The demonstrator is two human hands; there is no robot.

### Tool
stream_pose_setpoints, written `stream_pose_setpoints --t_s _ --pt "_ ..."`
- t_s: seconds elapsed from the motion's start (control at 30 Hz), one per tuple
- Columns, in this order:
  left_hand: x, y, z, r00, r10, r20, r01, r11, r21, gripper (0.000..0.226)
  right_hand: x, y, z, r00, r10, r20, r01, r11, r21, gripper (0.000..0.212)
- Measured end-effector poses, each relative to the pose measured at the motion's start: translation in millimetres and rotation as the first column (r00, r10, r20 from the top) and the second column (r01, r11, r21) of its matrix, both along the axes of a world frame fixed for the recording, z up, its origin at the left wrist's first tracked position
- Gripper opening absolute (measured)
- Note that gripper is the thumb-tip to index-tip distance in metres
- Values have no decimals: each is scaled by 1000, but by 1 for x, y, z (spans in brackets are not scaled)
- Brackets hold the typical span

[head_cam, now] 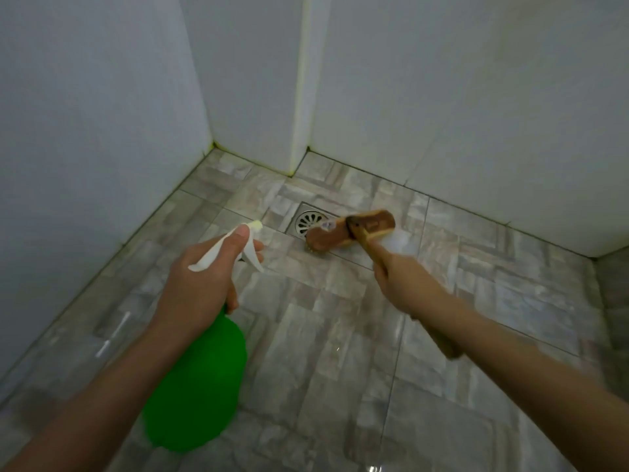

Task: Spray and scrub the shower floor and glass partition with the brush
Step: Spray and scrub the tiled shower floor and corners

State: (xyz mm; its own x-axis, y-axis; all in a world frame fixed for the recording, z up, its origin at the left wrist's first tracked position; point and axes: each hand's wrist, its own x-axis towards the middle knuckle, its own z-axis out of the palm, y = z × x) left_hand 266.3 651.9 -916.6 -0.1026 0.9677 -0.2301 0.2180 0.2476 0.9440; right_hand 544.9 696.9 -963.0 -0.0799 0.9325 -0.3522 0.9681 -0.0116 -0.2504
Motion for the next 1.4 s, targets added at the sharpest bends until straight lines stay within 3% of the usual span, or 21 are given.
stream_pose_setpoints --t_s 0.07,0.23,0.4,0.5,0.63,0.8,0.93,1.07,1.27,1.4 --pt "-12 -1 0 999 32 -13 -32 999 -12 36 -16 -8 -7 997 76 3 -76 997 14 58" --pt "-33 -10 2 995 100 7 -100 995 11 35 -75 85 -24 993 102 -66 -89 980 177 60" --pt "-60 -22 11 980 191 49 -194 979 61 29 -50 26 -24 980 189 -56 -185 980 72 55" --pt "-76 -30 16 972 232 47 -234 970 66 33 -47 36 -10 959 263 -102 -258 964 61 50" --pt "-94 -37 20 959 277 52 -281 957 67 43 -118 79 6 902 423 -88 -398 893 212 50" --pt "-100 -42 15 951 308 38 -310 949 53 51 -209 150 -10 817 576 13 -569 803 179 50" --pt "-103 -41 15 953 298 59 -300 953 49 54 -185 149 -14 826 563 29 -560 813 158 49" --pt "-111 -40 16 947 312 72 -314 949 27 56 -153 138 10 748 639 182 -649 761 -3 48" --pt "-104 -47 6 955 289 63 -290 957 22 53 -206 183 -6 800 597 61 -599 788 142 48" --pt "-107 -57 5 952 297 69 -299 954 11 51 -133 159 -4 795 595 114 -605 792 82 50"
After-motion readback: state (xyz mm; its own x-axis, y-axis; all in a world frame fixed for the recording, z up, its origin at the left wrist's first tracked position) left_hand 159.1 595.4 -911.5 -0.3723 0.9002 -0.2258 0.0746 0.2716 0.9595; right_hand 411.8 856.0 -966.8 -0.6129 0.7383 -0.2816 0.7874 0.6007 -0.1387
